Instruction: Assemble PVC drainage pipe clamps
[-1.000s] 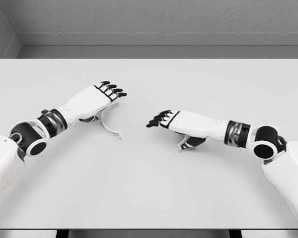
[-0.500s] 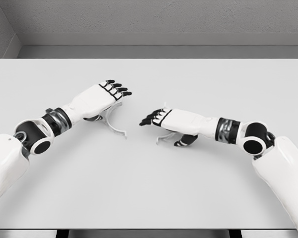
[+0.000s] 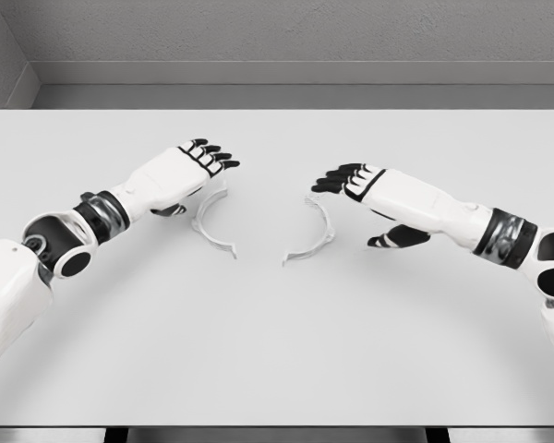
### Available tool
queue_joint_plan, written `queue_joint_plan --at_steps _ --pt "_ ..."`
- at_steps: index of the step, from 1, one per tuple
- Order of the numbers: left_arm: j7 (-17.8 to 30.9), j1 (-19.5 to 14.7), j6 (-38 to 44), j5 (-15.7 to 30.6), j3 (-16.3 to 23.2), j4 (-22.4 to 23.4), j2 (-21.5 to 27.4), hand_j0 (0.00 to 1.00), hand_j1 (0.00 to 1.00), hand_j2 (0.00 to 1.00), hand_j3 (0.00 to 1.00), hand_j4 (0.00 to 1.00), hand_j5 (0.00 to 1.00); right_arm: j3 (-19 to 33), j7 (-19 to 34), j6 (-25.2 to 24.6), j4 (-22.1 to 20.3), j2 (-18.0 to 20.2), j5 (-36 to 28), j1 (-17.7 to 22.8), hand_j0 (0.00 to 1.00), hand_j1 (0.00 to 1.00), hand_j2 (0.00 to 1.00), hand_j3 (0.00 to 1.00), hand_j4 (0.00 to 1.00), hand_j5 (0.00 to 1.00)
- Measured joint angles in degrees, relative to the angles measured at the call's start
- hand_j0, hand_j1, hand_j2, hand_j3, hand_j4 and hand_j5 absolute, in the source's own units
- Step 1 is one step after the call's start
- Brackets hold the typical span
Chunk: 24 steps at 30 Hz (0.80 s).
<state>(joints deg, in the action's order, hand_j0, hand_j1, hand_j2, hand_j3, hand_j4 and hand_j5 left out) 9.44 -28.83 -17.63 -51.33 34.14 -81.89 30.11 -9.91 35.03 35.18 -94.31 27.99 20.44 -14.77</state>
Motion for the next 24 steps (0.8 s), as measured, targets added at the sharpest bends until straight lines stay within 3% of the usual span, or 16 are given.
queue_joint_plan --at_steps 6,13,24 --pt "0.00 -1.32 -0.05 0.03 0.16 1.47 -0.60 1.00 1.00 1.00 1.00 1.00 1.00 9.33 0.01 0.03 0.78 5.22 -8.38 7.03 1.00 1.00 1.00 1.00 1.00 1.00" --pt "0.00 -1.32 -0.10 -0.10 0.81 2.20 -1.56 1.00 1.00 1.00 1.00 1.00 1.00 20.67 -0.01 -0.03 5.59 6.79 -12.59 9.85 1.00 1.00 1.00 1.00 1.00 1.00" --pt "0.08 -1.41 -0.05 -0.23 1.39 2.38 -2.64 1.00 1.00 1.00 1.00 1.00 1.00 22.73 -0.01 -0.02 6.56 6.70 -12.44 10.46 1.00 1.00 1.00 1.00 1.00 1.00"
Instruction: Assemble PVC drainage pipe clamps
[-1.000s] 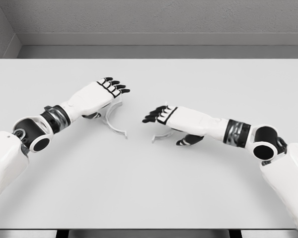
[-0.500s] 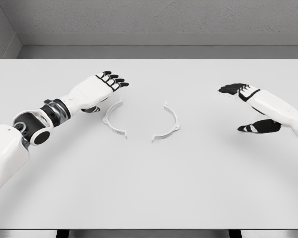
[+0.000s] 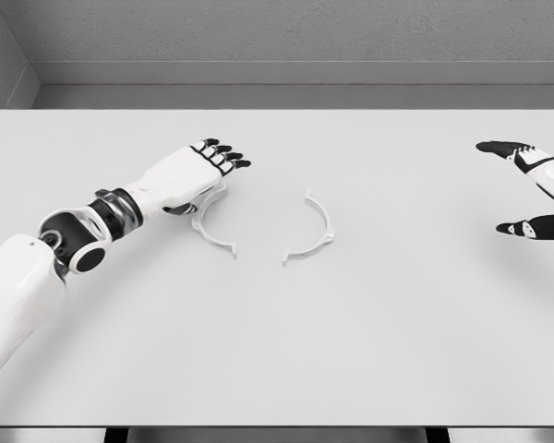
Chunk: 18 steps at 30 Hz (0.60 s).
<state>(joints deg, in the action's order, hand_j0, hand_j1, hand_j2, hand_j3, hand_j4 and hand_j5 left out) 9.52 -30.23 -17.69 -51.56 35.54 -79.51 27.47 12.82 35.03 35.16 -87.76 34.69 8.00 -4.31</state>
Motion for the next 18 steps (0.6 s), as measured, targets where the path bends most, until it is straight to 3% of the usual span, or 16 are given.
queue_joint_plan --at_steps 18 --pt "0.13 0.00 -0.08 -0.68 0.23 -0.10 -1.43 1.00 1.00 1.00 1.00 1.00 1.00 0.01 0.00 0.00 0.30 -0.10 0.10 -0.18 1.00 1.00 1.00 1.00 1.00 1.00"
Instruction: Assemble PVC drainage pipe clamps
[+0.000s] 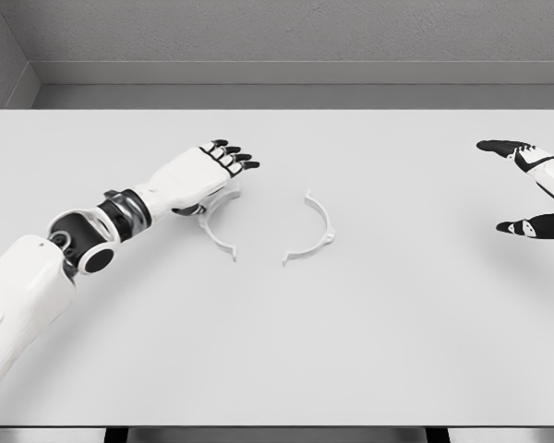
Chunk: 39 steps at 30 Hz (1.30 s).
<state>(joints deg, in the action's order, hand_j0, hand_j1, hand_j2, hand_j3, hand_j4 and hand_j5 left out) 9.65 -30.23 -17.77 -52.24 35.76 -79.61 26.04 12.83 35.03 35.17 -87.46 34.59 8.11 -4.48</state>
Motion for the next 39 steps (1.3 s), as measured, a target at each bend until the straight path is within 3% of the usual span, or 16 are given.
queue_joint_plan --at_steps 20,39 --pt "0.26 0.00 0.13 -0.87 0.43 -0.09 -1.54 1.00 1.00 1.00 1.00 1.00 1.00 0.00 0.00 0.00 0.55 -0.01 0.00 0.00 1.00 1.00 1.00 1.00 1.00 1.00" --pt "0.32 0.44 -0.15 -0.17 -0.72 -1.22 0.72 1.00 1.00 1.00 1.00 1.00 1.00 0.00 0.00 0.00 0.64 -0.01 0.00 0.09 1.00 1.00 1.00 1.00 1.00 1.00"
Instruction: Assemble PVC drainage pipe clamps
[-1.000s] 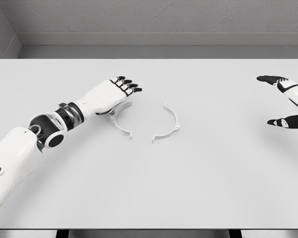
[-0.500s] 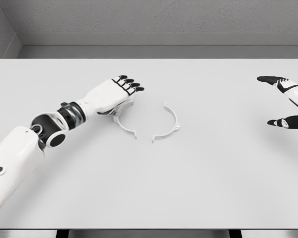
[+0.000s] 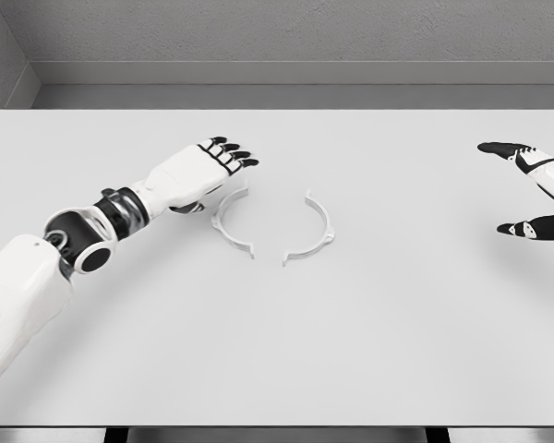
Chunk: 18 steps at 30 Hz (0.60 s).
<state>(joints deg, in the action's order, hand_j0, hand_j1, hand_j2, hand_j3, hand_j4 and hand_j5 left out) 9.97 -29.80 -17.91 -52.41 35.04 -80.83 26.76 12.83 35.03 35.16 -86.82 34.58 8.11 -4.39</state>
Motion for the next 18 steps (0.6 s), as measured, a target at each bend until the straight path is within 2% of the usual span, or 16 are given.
queue_joint_plan --at_steps 18 --pt "0.07 0.35 -0.36 0.04 0.47 -0.50 -0.10 1.00 1.00 1.00 1.00 1.00 1.00 0.00 0.00 0.00 -0.25 0.00 0.00 0.00 1.00 1.00 1.00 1.00 1.00 1.00"
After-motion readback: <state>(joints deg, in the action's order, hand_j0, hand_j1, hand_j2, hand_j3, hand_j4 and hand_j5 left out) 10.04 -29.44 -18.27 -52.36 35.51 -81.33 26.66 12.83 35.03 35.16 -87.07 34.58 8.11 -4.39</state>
